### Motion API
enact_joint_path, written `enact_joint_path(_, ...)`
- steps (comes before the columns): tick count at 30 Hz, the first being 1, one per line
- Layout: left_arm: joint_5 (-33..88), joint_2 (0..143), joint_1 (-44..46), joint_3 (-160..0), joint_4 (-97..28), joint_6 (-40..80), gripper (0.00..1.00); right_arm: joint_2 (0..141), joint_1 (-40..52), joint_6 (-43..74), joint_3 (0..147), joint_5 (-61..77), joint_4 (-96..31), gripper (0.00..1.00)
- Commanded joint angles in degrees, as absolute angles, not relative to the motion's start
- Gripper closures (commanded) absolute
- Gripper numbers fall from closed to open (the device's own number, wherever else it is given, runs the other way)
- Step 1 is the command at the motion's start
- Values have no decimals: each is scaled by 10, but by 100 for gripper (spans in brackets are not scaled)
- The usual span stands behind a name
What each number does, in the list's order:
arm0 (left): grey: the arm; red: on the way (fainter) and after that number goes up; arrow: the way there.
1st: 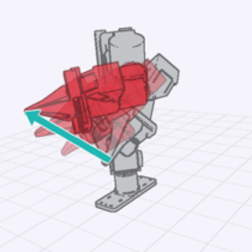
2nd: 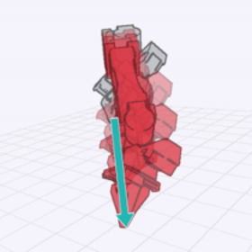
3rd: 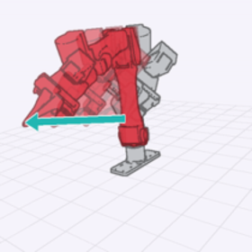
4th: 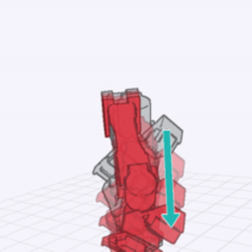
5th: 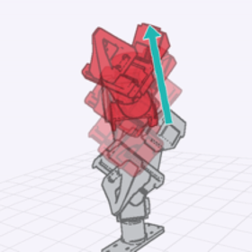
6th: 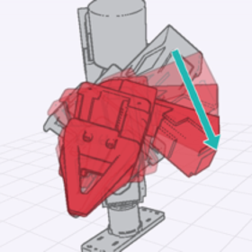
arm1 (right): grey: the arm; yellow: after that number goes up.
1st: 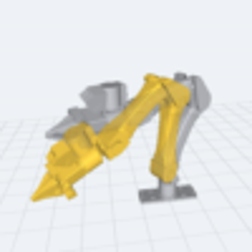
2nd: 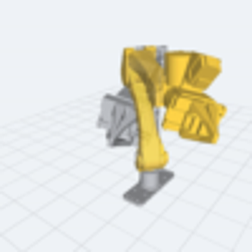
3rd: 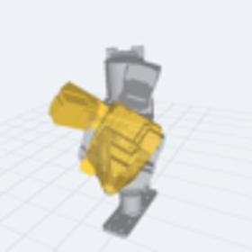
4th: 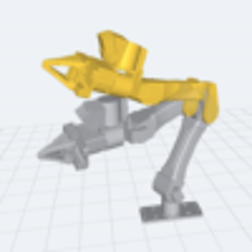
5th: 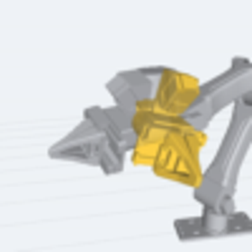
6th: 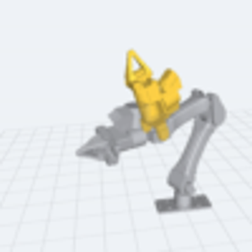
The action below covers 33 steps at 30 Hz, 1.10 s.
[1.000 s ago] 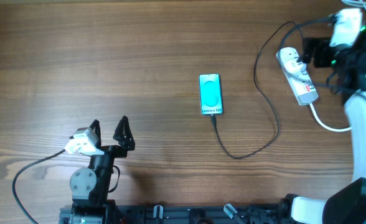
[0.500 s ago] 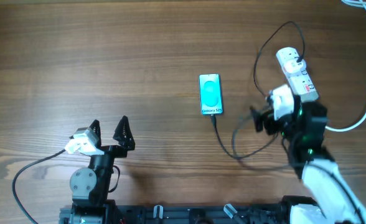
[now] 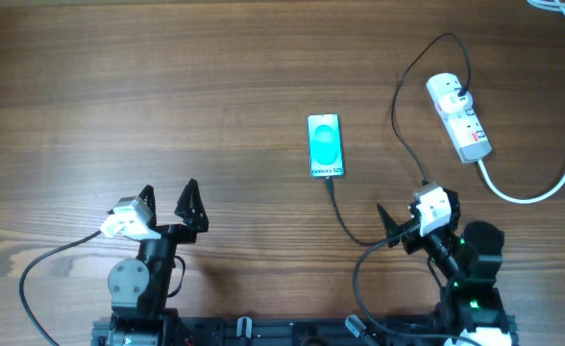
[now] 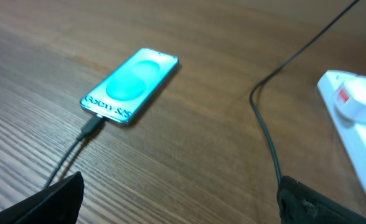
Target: Plug charger to phone and switch on socket
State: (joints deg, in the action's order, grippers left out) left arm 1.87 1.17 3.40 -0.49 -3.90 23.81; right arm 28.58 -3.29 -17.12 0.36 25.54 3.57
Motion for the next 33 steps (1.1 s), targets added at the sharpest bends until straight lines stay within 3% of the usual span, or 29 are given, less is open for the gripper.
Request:
enact_joint_path(1,25,10,36,-3,-43,229,0,198,-30,-163,3,262,18,0)
enact_joint_path(11,25,10,36,-3,-43,229,0,1,-31,-165,3,266,20,0)
enact_joint_path(33,25,10,36,-3,-43,229,0,12,-24,-165,3,266,19,0)
